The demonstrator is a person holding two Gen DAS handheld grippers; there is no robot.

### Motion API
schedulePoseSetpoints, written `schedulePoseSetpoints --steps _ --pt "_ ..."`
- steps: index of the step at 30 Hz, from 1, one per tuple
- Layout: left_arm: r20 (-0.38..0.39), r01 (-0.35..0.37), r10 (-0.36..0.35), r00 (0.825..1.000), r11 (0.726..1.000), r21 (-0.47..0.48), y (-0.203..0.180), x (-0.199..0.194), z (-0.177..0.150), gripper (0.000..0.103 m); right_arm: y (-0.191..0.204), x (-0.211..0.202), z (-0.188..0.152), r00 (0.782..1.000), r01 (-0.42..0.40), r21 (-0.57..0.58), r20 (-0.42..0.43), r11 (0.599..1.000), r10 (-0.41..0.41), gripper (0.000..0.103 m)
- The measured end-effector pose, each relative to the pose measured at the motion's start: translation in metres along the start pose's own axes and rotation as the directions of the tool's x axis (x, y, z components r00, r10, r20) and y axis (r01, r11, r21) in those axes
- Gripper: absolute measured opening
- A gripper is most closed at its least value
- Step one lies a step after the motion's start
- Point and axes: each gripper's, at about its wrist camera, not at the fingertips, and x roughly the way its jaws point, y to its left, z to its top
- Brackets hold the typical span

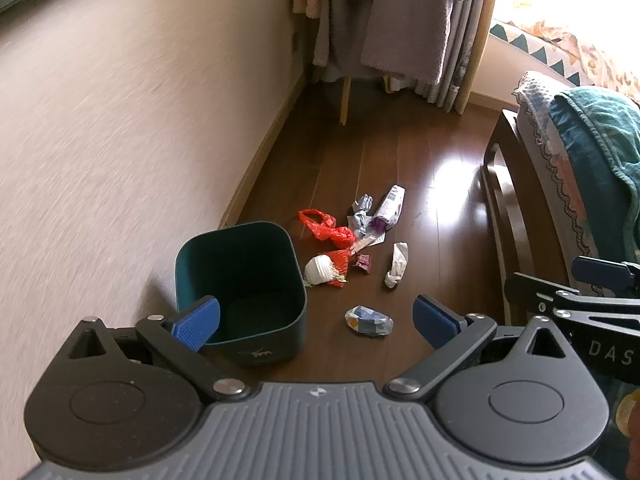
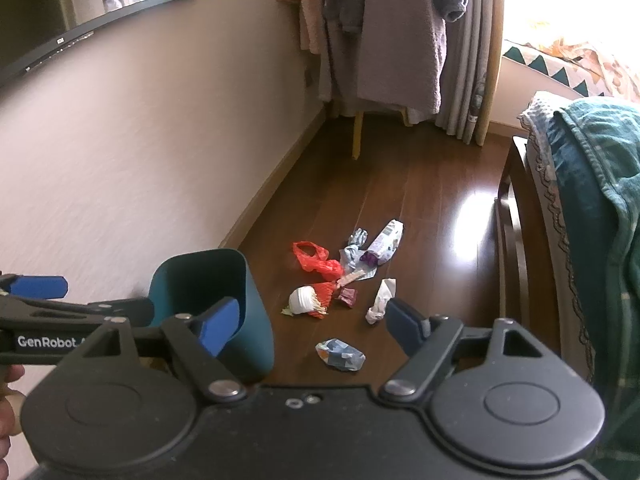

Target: Collect trash

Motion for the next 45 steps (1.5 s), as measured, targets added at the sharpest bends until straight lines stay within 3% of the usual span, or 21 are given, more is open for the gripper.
schedulePoseSetpoints --steps 13,31,38,45 --pt "0.003 -0.005 0.005 1.0 1.0 0.001 -0.018 -0.008 0.014 0.103 -0.011 -0.008 0.01 1.0 -0.02 -0.03 0.005 0.999 0.02 0.08" --pt "0.004 -0.086 0.088 0.996 0.985 -0.149 -0.052 -0.02 0.043 0.103 -0.036 -0.011 0.047 0.99 -0.139 -0.206 -0.034 0.969 0.135 0.079" --pt "-0.018 -0.101 0.1 0.995 0.986 -0.133 -0.034 0.015 0.049 0.103 -0.027 0.026 0.055 0.99 -0.13 -0.204 -0.073 0.97 0.118 0.079" --pt "-0.09 -0.107 0.096 0.991 0.986 -0.128 0.02 0.099 0.037 0.103 -0.004 0.113 0.051 0.985 -0.121 -0.191 -0.143 0.974 0.094 0.079"
